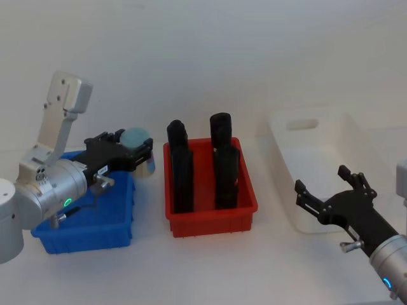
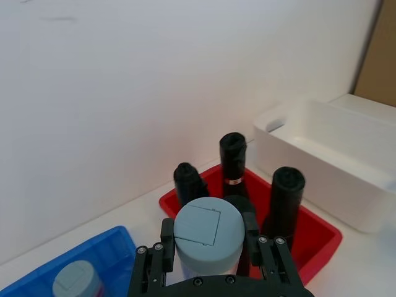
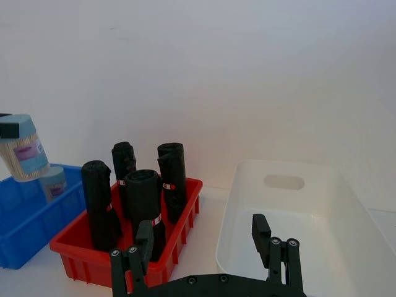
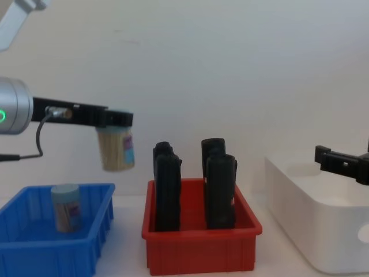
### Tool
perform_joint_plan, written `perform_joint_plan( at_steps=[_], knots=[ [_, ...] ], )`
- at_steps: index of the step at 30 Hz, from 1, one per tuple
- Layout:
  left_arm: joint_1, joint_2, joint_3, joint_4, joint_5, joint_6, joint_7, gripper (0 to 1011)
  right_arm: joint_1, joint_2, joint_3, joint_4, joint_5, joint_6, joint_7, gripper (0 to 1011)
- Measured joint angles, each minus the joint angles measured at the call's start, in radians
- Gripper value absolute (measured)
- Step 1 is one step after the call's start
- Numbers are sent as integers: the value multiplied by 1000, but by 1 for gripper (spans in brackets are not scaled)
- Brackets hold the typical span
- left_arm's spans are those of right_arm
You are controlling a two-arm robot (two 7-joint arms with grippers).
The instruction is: Pick the cotton swabs from the blue box and place them into the white box.
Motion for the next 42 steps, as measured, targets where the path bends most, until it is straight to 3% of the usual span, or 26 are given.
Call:
perform_joint_plan(
  at_steps=[13,27,35,42],
  knots=[
    [-43,1,5,-63,-18,84,-132,665,0,0,0,0,0,0,0,1002],
    [-60,0,9,-86,-24,117,-179,665,3,0,-3,-3,-14,5,18,1002],
    [-64,-1,10,-92,-26,125,-191,665,22,-5,-17,-11,-60,29,85,1002],
    [-65,-1,10,-95,-26,129,-196,665,61,-27,-43,-8,-127,56,172,1002]
  ],
)
